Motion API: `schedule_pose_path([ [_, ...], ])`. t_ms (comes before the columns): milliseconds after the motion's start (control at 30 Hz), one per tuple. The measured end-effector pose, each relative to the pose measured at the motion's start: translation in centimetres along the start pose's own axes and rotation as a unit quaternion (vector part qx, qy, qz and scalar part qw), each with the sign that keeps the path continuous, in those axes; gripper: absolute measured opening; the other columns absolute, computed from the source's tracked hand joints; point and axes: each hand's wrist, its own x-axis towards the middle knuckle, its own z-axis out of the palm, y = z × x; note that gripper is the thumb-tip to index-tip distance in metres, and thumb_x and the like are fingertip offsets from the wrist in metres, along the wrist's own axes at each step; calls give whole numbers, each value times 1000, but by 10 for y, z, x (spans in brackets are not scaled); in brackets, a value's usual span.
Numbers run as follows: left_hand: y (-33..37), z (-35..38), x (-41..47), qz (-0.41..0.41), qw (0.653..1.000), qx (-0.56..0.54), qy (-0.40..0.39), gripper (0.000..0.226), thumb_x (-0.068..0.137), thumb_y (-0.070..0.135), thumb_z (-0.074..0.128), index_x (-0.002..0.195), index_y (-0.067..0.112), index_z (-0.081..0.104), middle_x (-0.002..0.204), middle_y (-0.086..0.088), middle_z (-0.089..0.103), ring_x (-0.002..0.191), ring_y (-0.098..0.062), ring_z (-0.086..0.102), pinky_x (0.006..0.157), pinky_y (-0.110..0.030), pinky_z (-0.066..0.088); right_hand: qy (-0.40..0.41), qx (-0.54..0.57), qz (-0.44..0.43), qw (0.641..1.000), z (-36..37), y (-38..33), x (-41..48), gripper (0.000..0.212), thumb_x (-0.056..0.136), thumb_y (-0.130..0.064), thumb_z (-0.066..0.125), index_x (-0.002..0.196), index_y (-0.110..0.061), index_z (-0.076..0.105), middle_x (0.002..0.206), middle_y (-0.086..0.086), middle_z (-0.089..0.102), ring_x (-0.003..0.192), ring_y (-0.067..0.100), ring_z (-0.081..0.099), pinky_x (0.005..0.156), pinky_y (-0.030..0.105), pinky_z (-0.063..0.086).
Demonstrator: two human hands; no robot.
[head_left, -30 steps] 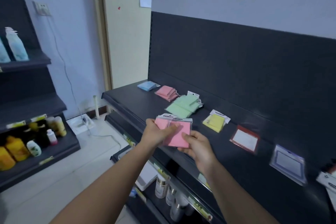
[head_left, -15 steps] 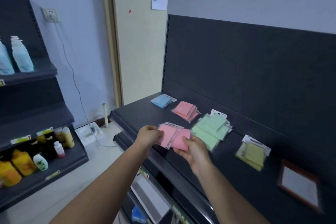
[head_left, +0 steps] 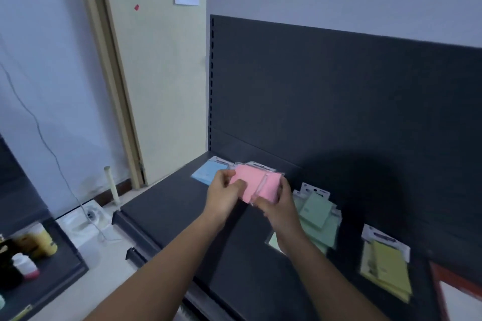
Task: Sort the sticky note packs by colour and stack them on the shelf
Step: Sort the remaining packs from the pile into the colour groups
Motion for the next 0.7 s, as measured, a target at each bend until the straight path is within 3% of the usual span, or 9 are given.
schedule_pose_path([
  [33, 2, 2, 11, 2, 1000, 10, -16, 21, 82, 6, 59, 98, 19, 55, 98, -3, 60, 81, -15, 57, 78, -28, 47, 10, -5, -2, 1000, 0, -2, 9, 76, 77, -3, 68, 140, -20, 30, 128, -2, 56, 112, 16, 56, 97, 34, 46],
  [167, -4, 4, 48, 2, 993, 80, -89, 36, 81, -1, 56, 110, 21, 55, 107, -5, 59, 87, -21, 60, 82, -36, 54, 49, -52, -11, 997, 7, 0, 33, 68, 69, -6, 76, 127, -20, 43, 120, 1, 59, 106, 17, 58, 87, 29, 48],
  [233, -12, 7, 61, 24, 984, 137, -111, 36, 83, 2, 58, 116, 15, 56, 110, -9, 62, 95, -27, 61, 89, -41, 51, 76, -83, -16, 993, 12, 4, 42, 58, 63, -8, 82, 111, -21, 53, 110, 3, 62, 99, 18, 61, 77, 26, 49],
  [300, -19, 12, 76, 74, 967, 217, -108, 41, 83, 8, 63, 123, 9, 57, 111, -15, 65, 100, -31, 60, 90, -36, 48, 91, -101, -23, 990, 15, 6, 52, 45, 60, -8, 84, 97, -21, 61, 101, 5, 66, 92, 20, 64, 72, 25, 52],
  [367, -23, 16, 85, 117, 942, 301, -93, 44, 84, 21, 65, 127, 13, 56, 114, -11, 65, 106, -31, 55, 91, -32, 43, 99, -147, -22, 984, 17, 8, 62, 45, 63, -11, 82, 104, -17, 63, 108, 10, 64, 97, 24, 63, 81, 33, 54],
  [467, -30, 18, 94, 150, 929, 324, -99, 47, 87, 31, 61, 131, 17, 52, 125, -4, 60, 115, -27, 48, 93, -29, 35, 92, -230, 9, 969, 20, 10, 71, 65, 68, -21, 78, 127, -12, 52, 124, 14, 55, 112, 28, 56, 93, 40, 48],
  [700, -30, 15, 106, 217, 912, 329, -111, 53, 88, 33, 60, 134, 11, 45, 140, -8, 44, 128, -24, 36, 103, -27, 22, 149, -282, -25, 947, 26, 1, 71, 58, 72, -21, 74, 124, -13, 50, 125, 11, 45, 118, 27, 47, 99, 40, 41],
])
